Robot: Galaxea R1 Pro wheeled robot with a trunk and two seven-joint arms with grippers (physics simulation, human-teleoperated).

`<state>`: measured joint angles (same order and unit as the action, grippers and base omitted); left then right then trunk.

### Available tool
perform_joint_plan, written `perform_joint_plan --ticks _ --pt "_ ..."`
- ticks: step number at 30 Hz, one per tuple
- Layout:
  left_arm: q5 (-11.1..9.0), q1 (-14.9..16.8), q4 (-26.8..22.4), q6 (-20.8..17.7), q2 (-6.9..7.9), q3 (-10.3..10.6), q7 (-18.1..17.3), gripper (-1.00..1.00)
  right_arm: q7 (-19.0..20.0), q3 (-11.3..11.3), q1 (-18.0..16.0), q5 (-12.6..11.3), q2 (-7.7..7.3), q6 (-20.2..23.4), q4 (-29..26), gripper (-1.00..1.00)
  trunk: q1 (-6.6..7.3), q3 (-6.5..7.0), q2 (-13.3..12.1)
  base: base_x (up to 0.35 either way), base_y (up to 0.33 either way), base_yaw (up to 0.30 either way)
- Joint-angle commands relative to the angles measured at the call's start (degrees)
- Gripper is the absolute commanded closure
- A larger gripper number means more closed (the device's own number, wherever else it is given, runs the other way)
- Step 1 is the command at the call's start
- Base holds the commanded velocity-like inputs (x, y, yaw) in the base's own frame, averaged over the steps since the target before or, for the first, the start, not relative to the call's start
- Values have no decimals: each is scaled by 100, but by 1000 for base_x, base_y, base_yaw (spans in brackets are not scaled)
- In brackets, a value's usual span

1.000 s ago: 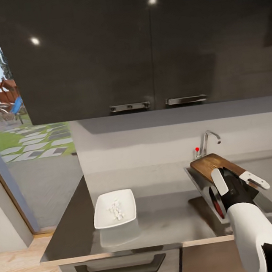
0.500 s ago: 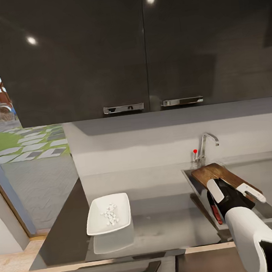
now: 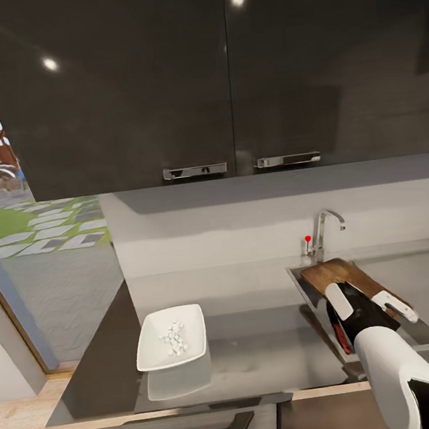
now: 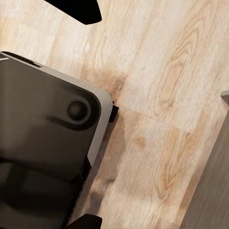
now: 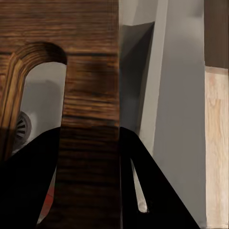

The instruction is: In the kitchen, take the Vidalia onion out of the sink, dice it on the chopping board with the paring knife, put the diced onion into the bowl on the countertop, then place both the paring knife and the chopping board into the sink.

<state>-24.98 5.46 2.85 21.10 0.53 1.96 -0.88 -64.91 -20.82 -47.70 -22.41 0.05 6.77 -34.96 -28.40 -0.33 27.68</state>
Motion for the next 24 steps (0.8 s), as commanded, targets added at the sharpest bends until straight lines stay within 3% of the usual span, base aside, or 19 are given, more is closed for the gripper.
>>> perform_joint_plan --ticks 1,7,15,21,24 --pt "-24 8 23 34 -1 22 -9 -100 -21 -3 -1 -71 -2 60 -11 100 -2 -3 5 0 0 0" --pt "-24 8 23 34 1 22 -9 -100 -36 -1 2 -354 -18 61 -11 100 -2 -12 5 0 0 0" --pt "-24 8 23 34 0 23 -9 -100 -47 -16 1 -383 -23 61 -11 100 -2 -48 5 0 0 0" --pt "-24 8 23 34 1 23 -9 -100 -42 -414 0 -378 -27 61 -11 100 -2 -86 5 0 0 0" --pt "-24 8 23 34 0 23 -10 -100 -40 -490 4 -377 -32 61 -11 100 -2 -108 5 0 0 0"
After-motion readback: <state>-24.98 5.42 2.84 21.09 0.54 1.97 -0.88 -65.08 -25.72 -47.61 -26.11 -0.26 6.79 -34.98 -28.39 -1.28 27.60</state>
